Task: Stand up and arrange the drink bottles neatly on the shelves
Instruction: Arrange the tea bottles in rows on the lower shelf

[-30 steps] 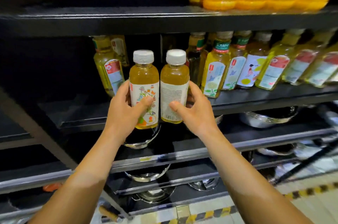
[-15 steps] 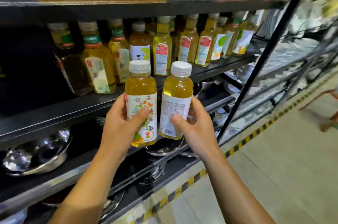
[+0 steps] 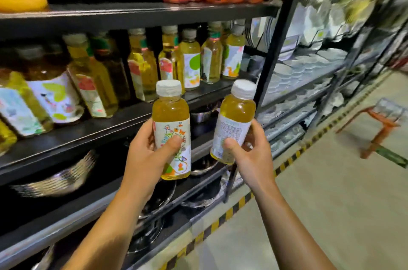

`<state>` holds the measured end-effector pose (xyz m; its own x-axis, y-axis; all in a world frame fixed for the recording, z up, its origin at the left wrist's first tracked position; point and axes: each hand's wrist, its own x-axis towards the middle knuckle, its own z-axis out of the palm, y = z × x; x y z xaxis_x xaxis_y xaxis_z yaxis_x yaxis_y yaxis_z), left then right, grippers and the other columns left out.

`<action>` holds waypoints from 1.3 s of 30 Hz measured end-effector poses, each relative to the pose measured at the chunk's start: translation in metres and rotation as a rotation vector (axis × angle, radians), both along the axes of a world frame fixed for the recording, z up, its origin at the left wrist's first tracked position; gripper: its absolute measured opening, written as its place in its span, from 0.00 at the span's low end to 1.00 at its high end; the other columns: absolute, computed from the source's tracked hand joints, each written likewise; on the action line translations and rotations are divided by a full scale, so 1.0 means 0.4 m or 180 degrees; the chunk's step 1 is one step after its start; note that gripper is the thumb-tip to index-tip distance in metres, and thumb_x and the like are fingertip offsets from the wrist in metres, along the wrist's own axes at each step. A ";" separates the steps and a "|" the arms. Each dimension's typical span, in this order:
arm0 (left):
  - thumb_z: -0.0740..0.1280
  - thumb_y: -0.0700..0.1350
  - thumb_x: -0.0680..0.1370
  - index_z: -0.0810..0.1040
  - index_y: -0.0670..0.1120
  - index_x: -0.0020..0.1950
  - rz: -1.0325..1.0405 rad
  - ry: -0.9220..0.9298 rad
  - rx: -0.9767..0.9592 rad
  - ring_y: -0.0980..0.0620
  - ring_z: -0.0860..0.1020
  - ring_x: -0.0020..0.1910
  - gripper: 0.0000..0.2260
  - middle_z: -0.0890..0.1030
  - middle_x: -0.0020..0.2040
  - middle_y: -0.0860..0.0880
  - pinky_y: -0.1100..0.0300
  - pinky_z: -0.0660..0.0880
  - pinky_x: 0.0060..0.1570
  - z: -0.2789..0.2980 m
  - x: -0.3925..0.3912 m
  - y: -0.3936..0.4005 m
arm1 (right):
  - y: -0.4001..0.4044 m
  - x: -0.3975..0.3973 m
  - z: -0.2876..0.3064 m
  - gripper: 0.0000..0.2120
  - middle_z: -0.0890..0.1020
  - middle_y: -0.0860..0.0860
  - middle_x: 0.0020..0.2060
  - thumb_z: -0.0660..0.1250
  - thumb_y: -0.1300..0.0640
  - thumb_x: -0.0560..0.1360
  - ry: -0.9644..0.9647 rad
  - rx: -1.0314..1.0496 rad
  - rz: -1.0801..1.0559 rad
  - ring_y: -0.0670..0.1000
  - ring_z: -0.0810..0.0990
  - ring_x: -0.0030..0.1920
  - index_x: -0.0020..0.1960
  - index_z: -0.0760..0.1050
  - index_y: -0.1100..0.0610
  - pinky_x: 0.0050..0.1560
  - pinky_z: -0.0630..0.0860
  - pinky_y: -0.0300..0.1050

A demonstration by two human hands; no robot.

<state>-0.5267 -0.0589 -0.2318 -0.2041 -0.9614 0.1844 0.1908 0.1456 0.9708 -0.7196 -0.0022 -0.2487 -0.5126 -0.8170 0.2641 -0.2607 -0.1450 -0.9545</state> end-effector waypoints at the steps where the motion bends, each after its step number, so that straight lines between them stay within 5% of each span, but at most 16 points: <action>1: 0.73 0.48 0.67 0.77 0.49 0.63 -0.0010 -0.0027 -0.0002 0.52 0.84 0.51 0.24 0.85 0.53 0.52 0.60 0.80 0.43 0.001 -0.031 -0.020 | -0.022 -0.036 0.002 0.28 0.81 0.38 0.55 0.71 0.63 0.74 -0.0006 -0.0024 -0.0070 0.34 0.78 0.51 0.70 0.70 0.48 0.46 0.73 0.27; 4: 0.72 0.50 0.65 0.77 0.51 0.63 -0.0043 -0.0086 -0.0047 0.52 0.83 0.52 0.26 0.85 0.54 0.53 0.55 0.80 0.48 -0.004 -0.115 -0.093 | -0.099 -0.136 0.005 0.29 0.79 0.36 0.54 0.72 0.62 0.73 0.0046 -0.0077 -0.0290 0.32 0.78 0.51 0.71 0.68 0.49 0.49 0.75 0.30; 9: 0.73 0.51 0.64 0.77 0.53 0.60 -0.0058 -0.0131 -0.0131 0.56 0.83 0.53 0.24 0.85 0.53 0.55 0.61 0.80 0.47 -0.003 -0.233 -0.218 | -0.243 -0.276 0.012 0.32 0.77 0.42 0.62 0.73 0.58 0.72 0.0147 -0.0110 -0.0660 0.39 0.77 0.59 0.73 0.65 0.48 0.61 0.75 0.41; 14: 0.72 0.50 0.65 0.78 0.53 0.58 -0.0020 -0.0175 -0.0176 0.56 0.82 0.54 0.21 0.84 0.53 0.55 0.63 0.79 0.47 0.009 -0.328 -0.299 | -0.378 -0.391 0.031 0.31 0.78 0.42 0.60 0.73 0.60 0.72 0.0236 -0.0183 -0.0688 0.35 0.77 0.56 0.71 0.66 0.49 0.60 0.74 0.39; 19: 0.72 0.50 0.66 0.77 0.55 0.58 0.0210 -0.0155 -0.0204 0.57 0.82 0.55 0.21 0.84 0.54 0.56 0.57 0.77 0.53 0.007 -0.418 -0.351 | -0.533 -0.463 0.044 0.30 0.76 0.46 0.62 0.71 0.59 0.70 0.0468 -0.0368 -0.0608 0.46 0.76 0.61 0.69 0.65 0.49 0.63 0.74 0.46; 25: 0.74 0.48 0.67 0.77 0.54 0.59 0.0464 -0.0195 -0.0358 0.56 0.81 0.56 0.20 0.84 0.55 0.55 0.58 0.77 0.53 0.001 -0.508 -0.391 | -0.650 -0.504 0.036 0.32 0.70 0.49 0.68 0.69 0.62 0.74 0.0473 -0.0302 -0.0508 0.47 0.69 0.67 0.74 0.61 0.53 0.60 0.61 0.32; 31: 0.72 0.48 0.66 0.77 0.52 0.58 0.0642 -0.0142 -0.0434 0.58 0.82 0.54 0.20 0.84 0.53 0.56 0.64 0.78 0.49 0.001 -0.549 -0.413 | -0.716 -0.512 0.030 0.35 0.67 0.52 0.71 0.66 0.62 0.74 0.0400 -0.0286 -0.0447 0.51 0.67 0.70 0.77 0.56 0.54 0.70 0.66 0.48; 39: 0.77 0.46 0.69 0.77 0.52 0.59 0.0686 -0.0145 -0.0386 0.56 0.82 0.54 0.19 0.85 0.53 0.55 0.63 0.79 0.48 -0.014 -0.550 -0.428 | -0.744 -0.519 0.031 0.36 0.62 0.51 0.75 0.63 0.61 0.79 0.0419 -0.0198 0.0029 0.50 0.66 0.71 0.80 0.46 0.51 0.66 0.64 0.42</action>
<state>-0.7467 -0.2302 -0.2375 -0.0073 -0.9550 0.2965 0.0991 0.2943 0.9506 -0.9270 -0.2997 -0.2364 -0.4628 -0.8015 0.3788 -0.3813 -0.2058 -0.9012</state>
